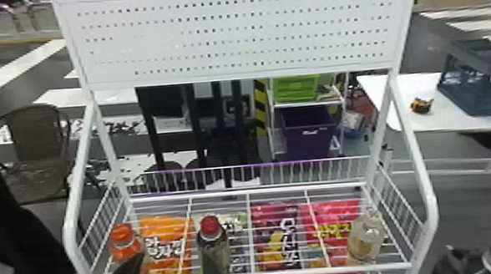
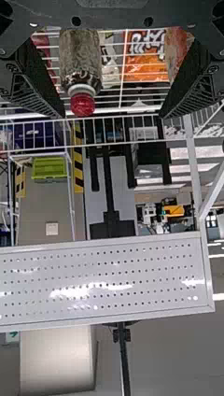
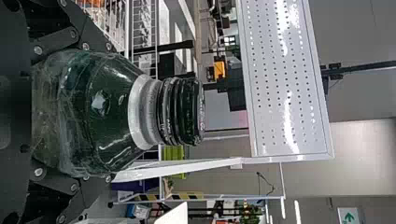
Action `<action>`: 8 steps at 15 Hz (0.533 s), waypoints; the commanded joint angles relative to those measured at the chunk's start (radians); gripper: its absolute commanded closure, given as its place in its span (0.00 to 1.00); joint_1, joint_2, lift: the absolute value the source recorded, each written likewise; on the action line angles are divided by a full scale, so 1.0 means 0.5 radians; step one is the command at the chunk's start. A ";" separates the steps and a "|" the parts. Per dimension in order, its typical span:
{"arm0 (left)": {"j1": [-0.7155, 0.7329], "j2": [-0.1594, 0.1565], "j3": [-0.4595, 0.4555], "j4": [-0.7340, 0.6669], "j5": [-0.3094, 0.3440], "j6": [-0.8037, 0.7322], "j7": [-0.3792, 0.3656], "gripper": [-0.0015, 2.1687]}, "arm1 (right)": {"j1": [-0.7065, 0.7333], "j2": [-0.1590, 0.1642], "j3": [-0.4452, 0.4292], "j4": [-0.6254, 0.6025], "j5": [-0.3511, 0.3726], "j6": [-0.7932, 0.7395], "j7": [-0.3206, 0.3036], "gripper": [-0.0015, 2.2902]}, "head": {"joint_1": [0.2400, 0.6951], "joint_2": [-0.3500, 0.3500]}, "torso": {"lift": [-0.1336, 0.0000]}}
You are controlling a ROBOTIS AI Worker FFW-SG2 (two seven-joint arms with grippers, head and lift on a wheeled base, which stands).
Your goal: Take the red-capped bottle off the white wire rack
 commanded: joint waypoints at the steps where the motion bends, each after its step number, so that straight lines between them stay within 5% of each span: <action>1: 0.000 0.000 -0.064 0.093 0.005 -0.048 -0.006 0.07 | 0.003 0.002 -0.001 0.006 -0.001 -0.006 0.000 0.44 | 0.57 0.50 | 1.00; 8: -0.325 -0.089 -0.349 0.762 0.088 -0.398 0.012 0.07 | 0.043 0.002 -0.001 0.015 -0.001 -0.055 0.003 0.44 | 0.57 0.50 | 1.00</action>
